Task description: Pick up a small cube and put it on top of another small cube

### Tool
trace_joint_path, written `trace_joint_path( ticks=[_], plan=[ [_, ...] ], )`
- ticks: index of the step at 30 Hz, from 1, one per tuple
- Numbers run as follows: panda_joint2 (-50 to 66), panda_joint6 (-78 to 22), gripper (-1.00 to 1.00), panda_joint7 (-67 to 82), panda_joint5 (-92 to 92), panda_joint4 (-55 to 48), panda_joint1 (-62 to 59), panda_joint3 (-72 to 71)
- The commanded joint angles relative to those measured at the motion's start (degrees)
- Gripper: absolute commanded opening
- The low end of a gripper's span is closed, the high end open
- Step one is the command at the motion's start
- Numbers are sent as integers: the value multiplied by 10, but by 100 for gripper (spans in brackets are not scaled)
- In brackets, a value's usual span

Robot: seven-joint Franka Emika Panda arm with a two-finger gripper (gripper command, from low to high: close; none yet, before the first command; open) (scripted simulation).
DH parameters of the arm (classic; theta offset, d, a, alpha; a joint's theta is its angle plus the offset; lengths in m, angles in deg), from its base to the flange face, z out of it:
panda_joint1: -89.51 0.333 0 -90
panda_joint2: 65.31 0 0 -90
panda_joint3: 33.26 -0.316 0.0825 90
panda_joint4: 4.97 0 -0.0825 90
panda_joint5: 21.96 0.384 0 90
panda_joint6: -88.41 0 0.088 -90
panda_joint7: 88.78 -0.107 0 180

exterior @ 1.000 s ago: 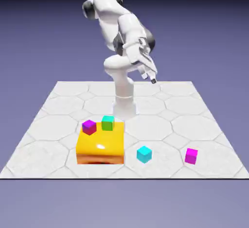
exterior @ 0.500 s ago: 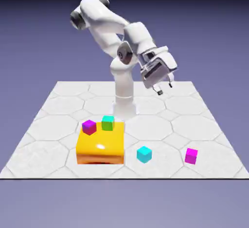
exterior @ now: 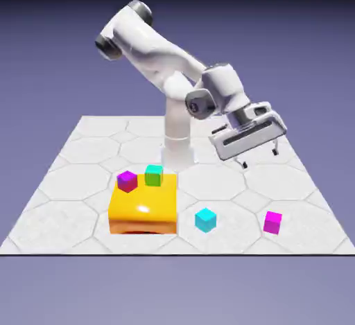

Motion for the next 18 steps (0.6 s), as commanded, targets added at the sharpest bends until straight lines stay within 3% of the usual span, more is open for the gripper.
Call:
trace_joint_path(
  ticks=[1,18],
  plan=[
    [-2,-4,0,24,-9,-4,21,17],
    [-31,-72,0,424,-168,-74,368,297]
  ],
)
